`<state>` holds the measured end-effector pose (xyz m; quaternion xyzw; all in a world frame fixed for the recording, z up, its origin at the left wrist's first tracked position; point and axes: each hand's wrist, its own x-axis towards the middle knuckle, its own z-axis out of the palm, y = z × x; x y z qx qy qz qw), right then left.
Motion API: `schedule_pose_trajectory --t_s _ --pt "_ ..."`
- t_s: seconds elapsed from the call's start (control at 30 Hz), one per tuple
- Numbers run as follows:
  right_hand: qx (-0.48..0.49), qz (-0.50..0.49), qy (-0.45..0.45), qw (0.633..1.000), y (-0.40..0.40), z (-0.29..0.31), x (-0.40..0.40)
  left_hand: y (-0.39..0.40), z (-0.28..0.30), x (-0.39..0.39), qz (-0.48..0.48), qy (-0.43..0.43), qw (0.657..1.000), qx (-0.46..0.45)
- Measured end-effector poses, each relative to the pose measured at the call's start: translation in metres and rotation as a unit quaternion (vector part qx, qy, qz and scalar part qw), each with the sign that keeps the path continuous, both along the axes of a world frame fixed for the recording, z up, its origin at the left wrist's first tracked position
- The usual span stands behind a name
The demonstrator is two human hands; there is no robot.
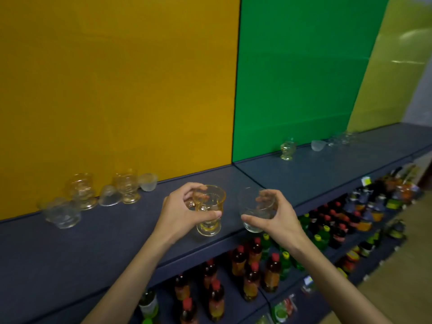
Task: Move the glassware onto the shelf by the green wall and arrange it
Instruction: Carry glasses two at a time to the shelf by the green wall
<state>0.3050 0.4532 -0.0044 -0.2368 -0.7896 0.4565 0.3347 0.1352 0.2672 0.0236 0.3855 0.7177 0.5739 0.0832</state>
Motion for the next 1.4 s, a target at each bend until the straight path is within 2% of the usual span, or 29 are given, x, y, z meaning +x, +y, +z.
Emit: schedule_pose_trajectory --t_s 0.3,0.53,0.73,0.93,1.4 --pt "-0.015 -0.018 0.006 1.0 0.127 -0.014 0.103 0.145 0.0 0.102 -0.007 0.016 1.0 0.0" --pt "-0.03 -0.028 0.012 0.999 0.21 -0.022 0.139 0.234 0.005 0.124 0.008 0.022 1.0 -0.015" --pt "-0.036 -0.039 0.021 0.998 0.295 -0.025 0.15 0.311 0.003 0.105 0.047 0.022 0.998 -0.028" --pt "-0.027 -0.024 0.031 0.999 0.372 -0.018 0.124 0.381 -0.001 0.065 0.11 -0.003 0.994 -0.024" --pt "-0.024 0.024 -0.013 0.999 0.512 -0.017 0.048 0.472 -0.014 -0.028 0.237 -0.023 0.969 -0.066"
